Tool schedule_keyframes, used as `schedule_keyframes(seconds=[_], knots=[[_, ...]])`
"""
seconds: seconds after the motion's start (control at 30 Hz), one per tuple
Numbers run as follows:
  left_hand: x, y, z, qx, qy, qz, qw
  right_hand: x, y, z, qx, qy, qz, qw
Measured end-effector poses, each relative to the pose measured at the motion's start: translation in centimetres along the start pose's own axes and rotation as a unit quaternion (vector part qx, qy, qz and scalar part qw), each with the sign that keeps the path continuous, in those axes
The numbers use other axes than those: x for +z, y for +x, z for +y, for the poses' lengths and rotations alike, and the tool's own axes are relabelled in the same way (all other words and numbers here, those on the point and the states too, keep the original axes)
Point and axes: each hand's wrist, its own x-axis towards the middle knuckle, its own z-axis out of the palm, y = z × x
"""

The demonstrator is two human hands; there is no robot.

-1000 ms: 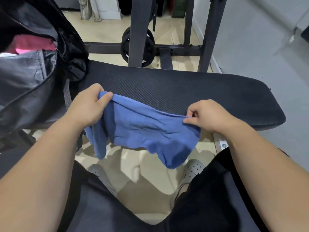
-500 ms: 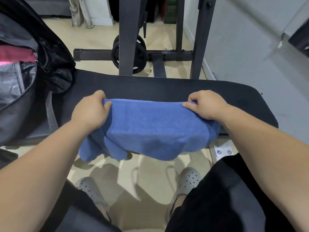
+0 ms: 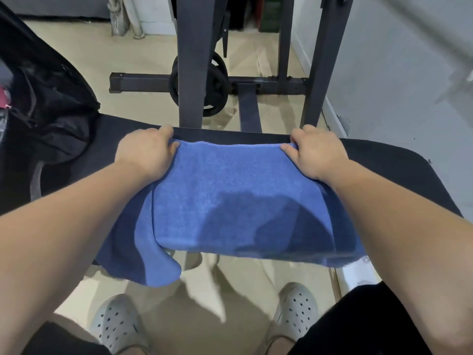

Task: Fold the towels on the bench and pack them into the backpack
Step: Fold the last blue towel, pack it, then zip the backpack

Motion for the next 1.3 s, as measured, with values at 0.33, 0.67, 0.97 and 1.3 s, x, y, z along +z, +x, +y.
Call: schedule_keyframes(seconds=[0.33,0.67,0.97,1.3], knots=[[0.8,6.3,-0.2,0.001,0.020,-0.025,0.999,1.4,3.9,2.2,-0.002,0.050,0.020,0.999],[-3.1,0.6,9.9,0.071,-0.032,0.023,0.997,-0.7,-0.1,1.3,0.091,0.110,0.132,0.981],[-0.2,-7.6,21.0,0.148,-0.065,-0.172,0.972,-0.4,-6.6,0.8,0.178,0.065,-0.208,0.960],[1.3,-6.1,22.2,0.136,-0.042,-0.167,0.976,0.5,-5.2,2.5,0.171,0.006,-0.158,0.972]])
